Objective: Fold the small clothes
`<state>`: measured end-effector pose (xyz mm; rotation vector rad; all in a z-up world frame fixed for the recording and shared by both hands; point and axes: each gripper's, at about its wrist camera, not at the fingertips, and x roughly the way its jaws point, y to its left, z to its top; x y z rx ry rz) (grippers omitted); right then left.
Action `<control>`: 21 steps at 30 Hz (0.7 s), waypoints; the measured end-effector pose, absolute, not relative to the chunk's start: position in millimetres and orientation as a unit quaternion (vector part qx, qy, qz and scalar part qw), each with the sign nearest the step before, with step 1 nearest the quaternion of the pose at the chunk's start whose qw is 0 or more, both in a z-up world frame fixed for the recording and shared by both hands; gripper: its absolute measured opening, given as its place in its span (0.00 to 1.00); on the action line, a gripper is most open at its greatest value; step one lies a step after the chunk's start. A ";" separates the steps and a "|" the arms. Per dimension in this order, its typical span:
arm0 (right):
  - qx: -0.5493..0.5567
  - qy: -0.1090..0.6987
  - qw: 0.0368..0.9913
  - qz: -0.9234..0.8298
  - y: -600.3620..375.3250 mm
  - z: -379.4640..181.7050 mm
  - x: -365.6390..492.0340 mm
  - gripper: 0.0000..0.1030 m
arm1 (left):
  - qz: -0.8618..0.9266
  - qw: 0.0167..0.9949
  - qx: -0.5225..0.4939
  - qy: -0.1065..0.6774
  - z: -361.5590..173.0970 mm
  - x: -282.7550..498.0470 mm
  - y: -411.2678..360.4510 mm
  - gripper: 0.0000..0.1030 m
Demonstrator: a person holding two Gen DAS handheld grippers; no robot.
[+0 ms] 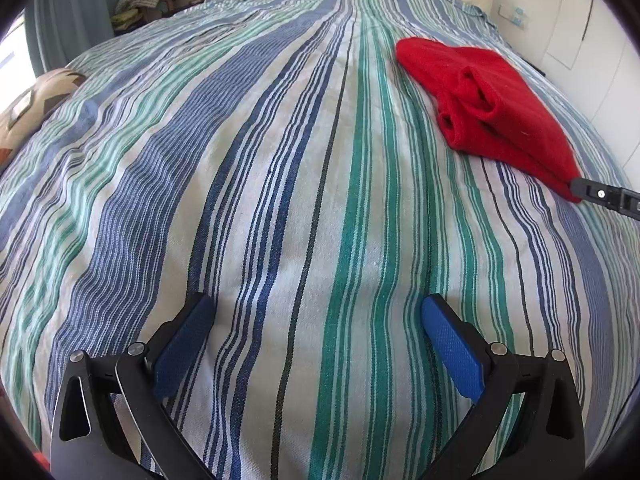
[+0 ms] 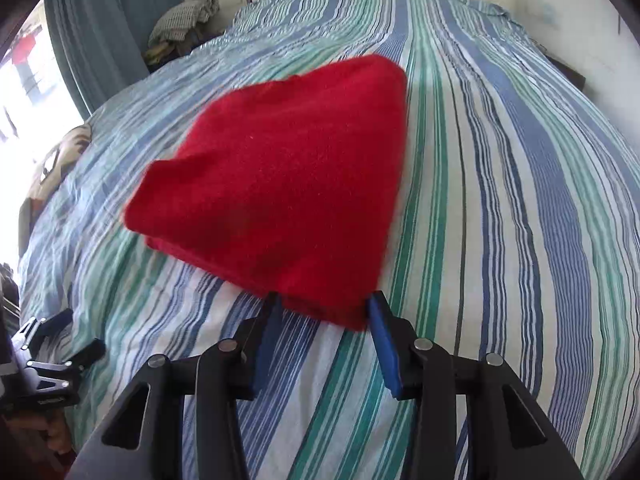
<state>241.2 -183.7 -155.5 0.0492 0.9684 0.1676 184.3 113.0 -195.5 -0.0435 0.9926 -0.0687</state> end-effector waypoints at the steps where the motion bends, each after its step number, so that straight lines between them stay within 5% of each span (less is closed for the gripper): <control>1: 0.034 0.455 0.886 0.084 -185.0 -148.9 228.7 0.51 | -0.033 0.879 -0.020 0.475 -195.8 183.8 113.0 1.00; 4: 0.030 0.425 0.901 0.073 -189.3 -138.4 183.7 0.67 | -0.029 0.881 -0.014 0.473 -196.9 183.8 111.3 1.00; 21: 0.014 0.434 0.900 0.047 -208.5 -202.8 129.9 0.88 | -0.022 0.882 -0.002 0.471 -198.2 184.3 107.6 1.00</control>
